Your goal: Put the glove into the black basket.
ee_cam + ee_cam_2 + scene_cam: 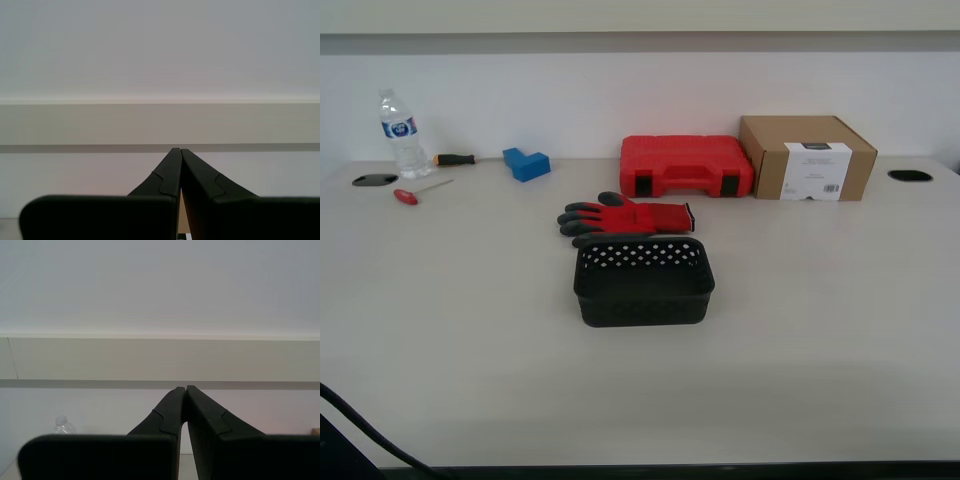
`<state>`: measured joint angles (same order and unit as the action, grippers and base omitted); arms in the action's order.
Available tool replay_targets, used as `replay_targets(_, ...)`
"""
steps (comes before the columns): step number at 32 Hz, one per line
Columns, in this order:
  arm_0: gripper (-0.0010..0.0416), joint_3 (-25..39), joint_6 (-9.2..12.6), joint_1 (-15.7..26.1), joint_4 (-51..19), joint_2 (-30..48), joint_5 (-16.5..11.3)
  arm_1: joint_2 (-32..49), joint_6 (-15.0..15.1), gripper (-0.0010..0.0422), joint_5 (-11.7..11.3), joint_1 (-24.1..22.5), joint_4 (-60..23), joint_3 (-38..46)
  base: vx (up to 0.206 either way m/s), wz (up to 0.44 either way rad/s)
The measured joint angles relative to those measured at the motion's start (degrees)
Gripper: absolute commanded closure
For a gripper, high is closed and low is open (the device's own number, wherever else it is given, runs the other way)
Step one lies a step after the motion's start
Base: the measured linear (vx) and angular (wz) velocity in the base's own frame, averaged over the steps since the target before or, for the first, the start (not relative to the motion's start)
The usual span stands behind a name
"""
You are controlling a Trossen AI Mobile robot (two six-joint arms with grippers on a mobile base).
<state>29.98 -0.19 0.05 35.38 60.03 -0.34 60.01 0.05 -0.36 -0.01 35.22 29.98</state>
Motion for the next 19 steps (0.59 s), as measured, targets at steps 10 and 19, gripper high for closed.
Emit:
replay_targets(10, 0.0405, 0.0, 0.0, 0.0, 0.0, 0.0, 0.0, 0.0, 0.0, 0.0412, 0.0, 0.0, 0.0, 0.0, 0.000, 0.000)
replay_targets(19, 0.0405, 0.1, 0.0, 0.0, -0.3, 0.0, 0.0, 0.0, 0.0, 0.0412, 0.0, 0.0, 0.0, 0.0, 0.000, 0.000)
